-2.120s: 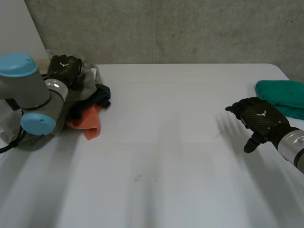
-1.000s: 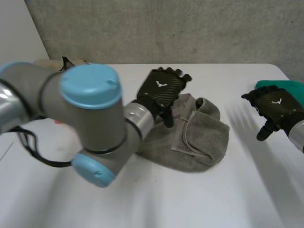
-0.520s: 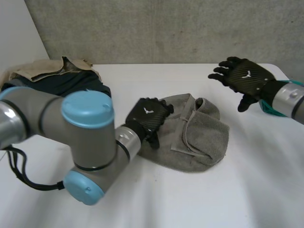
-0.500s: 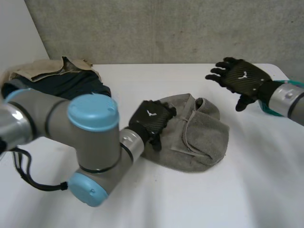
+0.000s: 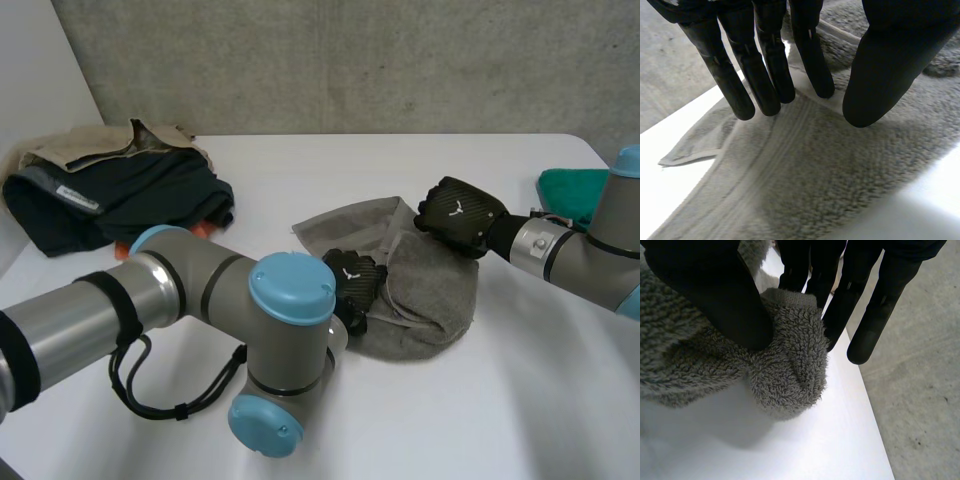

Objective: Fold the laundry.

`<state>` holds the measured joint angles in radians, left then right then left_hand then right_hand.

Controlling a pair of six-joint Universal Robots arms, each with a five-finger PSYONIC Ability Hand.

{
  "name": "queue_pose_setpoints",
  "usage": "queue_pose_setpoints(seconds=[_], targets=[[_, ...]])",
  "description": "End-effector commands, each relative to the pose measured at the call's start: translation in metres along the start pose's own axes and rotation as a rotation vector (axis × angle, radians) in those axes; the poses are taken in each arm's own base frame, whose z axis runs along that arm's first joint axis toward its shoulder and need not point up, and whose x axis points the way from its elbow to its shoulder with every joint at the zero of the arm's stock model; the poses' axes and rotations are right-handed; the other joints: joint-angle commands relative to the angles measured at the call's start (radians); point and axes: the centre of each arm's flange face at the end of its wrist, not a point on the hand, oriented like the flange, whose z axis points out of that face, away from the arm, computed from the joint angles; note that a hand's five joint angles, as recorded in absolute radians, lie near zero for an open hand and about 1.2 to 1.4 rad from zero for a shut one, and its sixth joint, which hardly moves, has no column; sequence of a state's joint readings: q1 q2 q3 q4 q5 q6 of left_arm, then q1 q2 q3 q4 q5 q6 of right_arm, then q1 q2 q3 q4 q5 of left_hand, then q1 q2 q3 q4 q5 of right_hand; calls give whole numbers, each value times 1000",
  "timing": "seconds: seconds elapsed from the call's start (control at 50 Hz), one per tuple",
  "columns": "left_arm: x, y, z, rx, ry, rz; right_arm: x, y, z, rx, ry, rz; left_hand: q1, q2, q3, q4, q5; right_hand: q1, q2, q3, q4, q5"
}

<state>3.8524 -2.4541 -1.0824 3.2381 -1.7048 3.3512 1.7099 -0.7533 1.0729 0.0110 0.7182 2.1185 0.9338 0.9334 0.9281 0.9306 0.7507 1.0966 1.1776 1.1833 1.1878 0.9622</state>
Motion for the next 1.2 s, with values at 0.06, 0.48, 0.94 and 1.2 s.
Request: queue_pose_setpoints(seconds=[0.06, 0.48, 0.94, 1.2], targets=[[7, -8, 9, 53, 38, -4, 15, -13, -11, -61, 67, -20, -2, -2, 3, 1, 6, 300, 219, 213, 208, 260], [11, 2, 22, 65, 35, 9, 3, -15, -25, -99, 47, 28, 180, 181, 186, 183, 189, 300, 219, 213, 208, 260], [-100, -160, -121, 267, -249, -19, 70, -104, -100, -350, 312, 19, 463, 463, 468, 466, 471, 300, 219, 213, 208, 260], [-118, -93, -133, -44, -275, 129, 49, -142, -157, -564, 224, 95, 463, 463, 468, 466, 471, 300, 219, 213, 208, 260]])
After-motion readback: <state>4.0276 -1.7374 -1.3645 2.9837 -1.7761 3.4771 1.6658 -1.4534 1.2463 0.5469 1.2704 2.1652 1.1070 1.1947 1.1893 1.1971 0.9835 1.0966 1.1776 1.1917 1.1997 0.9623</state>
